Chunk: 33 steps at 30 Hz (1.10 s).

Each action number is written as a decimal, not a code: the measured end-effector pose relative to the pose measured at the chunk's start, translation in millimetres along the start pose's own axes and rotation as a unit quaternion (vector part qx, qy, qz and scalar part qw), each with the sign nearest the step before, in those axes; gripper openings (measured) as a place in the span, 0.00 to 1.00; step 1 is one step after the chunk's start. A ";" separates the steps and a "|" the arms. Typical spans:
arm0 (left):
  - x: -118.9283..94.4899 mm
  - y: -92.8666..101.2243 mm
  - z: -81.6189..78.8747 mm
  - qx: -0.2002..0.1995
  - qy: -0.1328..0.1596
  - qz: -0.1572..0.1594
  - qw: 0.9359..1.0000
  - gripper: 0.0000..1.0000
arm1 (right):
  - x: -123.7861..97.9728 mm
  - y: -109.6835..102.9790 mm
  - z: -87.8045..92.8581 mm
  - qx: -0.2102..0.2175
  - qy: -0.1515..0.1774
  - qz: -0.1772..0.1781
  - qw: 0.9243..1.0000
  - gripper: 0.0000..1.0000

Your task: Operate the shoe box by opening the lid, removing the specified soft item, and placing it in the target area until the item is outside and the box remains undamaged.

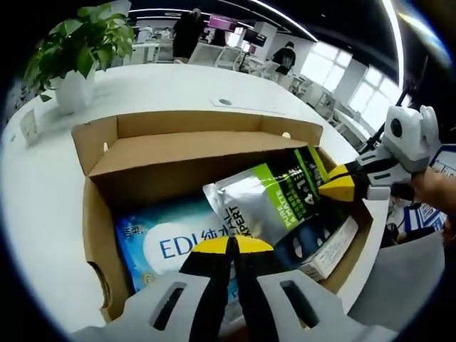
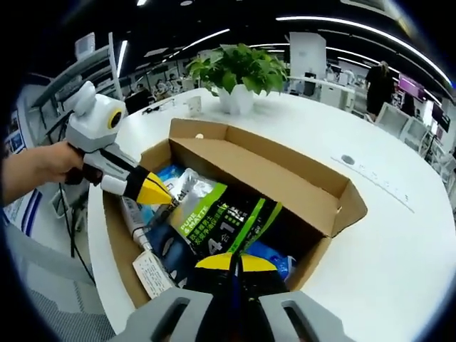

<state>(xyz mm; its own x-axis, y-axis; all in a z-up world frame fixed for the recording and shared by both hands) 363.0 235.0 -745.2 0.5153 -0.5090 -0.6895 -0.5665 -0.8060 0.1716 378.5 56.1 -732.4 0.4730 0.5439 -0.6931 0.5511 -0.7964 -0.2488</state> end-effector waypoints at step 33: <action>-26.6 24.3 -60.1 0.032 0.059 0.011 0.998 0.00 | -50.5 19.4 -24.7 0.042 0.076 -0.012 0.996 0.00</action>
<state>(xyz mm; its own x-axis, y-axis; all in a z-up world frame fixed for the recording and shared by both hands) 374.1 210.8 -680.4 0.5732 -0.5609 -0.5974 -0.6155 -0.7760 0.1379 382.2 19.6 -685.5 0.5623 0.5918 -0.5776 0.5077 -0.7984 -0.3238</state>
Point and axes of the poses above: the point that each gripper's makers call its tool centre point, and the gripper's own axes: x roughly forward along the fingers, y roughly to its right, z roughly out of its underside, the point moved 6 cm from there along -x, roughly backward along the fingers, and after that the axes turned 12 degrees about x, right-handed, at the moved point
